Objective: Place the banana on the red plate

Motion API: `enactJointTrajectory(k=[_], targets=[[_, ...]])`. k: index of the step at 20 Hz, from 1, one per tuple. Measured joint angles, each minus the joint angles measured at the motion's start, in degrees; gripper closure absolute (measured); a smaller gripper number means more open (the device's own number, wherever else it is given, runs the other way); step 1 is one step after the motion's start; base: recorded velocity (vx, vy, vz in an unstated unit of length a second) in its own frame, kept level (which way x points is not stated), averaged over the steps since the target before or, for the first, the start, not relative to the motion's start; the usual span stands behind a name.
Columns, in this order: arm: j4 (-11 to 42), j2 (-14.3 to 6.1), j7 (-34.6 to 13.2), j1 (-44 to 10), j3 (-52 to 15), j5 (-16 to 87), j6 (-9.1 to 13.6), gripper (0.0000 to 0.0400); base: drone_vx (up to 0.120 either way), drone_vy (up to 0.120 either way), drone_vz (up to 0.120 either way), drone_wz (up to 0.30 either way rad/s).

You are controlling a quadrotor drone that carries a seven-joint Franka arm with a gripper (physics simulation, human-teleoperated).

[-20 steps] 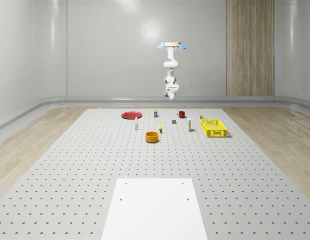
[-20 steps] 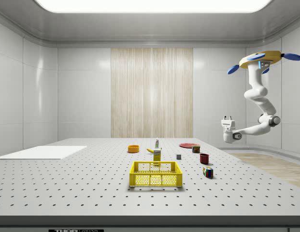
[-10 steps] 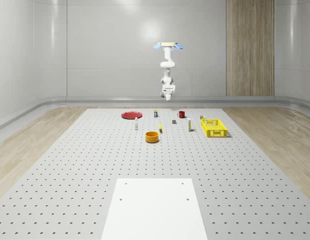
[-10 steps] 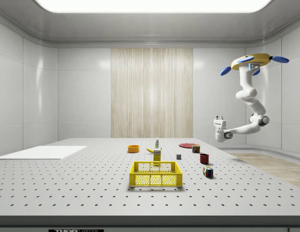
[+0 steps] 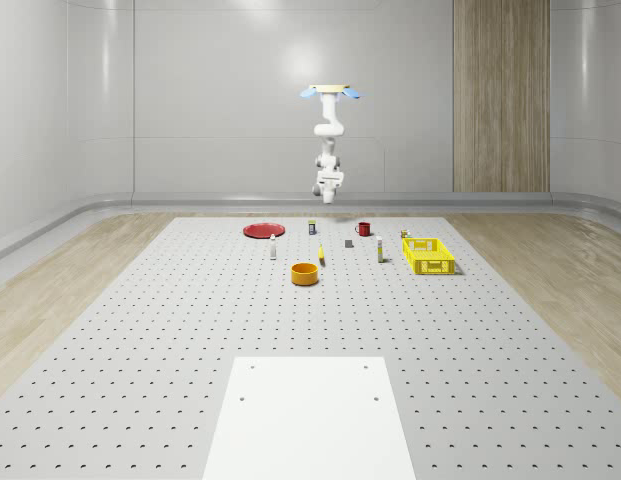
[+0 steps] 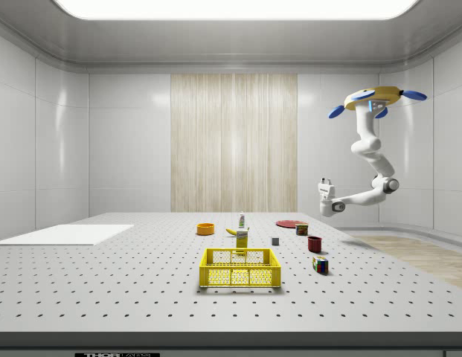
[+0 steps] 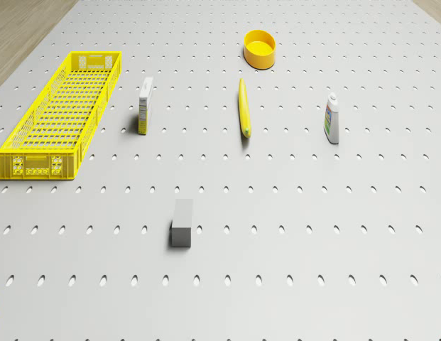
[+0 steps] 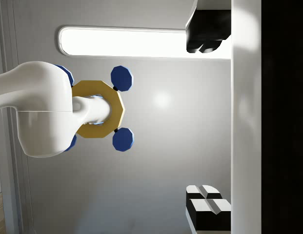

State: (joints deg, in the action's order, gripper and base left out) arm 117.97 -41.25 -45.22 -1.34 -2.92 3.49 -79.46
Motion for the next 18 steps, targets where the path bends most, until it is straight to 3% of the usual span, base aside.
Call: enactJointTrajectory(k=[6,11,14,18], targets=[[0.8,-0.3,-0.9,-1.4,-4.6,6.4,-0.4,0.0000,0.120,-0.120,0.000,0.000],[3.7,-1.1,-2.7,-4.3,-13.5,19.3,-1.0,0.0000,0.120,-0.120,0.000,0.000],[8.7,-2.3,-5.1,-7.4,-22.4,32.6,-1.7,0.0000,0.093,-0.080,-0.067,0.000],[21.4,-5.1,-11.2,-14.1,-36.9,56.8,-2.3,0.0000,0.000,0.000,-0.120,0.000]])
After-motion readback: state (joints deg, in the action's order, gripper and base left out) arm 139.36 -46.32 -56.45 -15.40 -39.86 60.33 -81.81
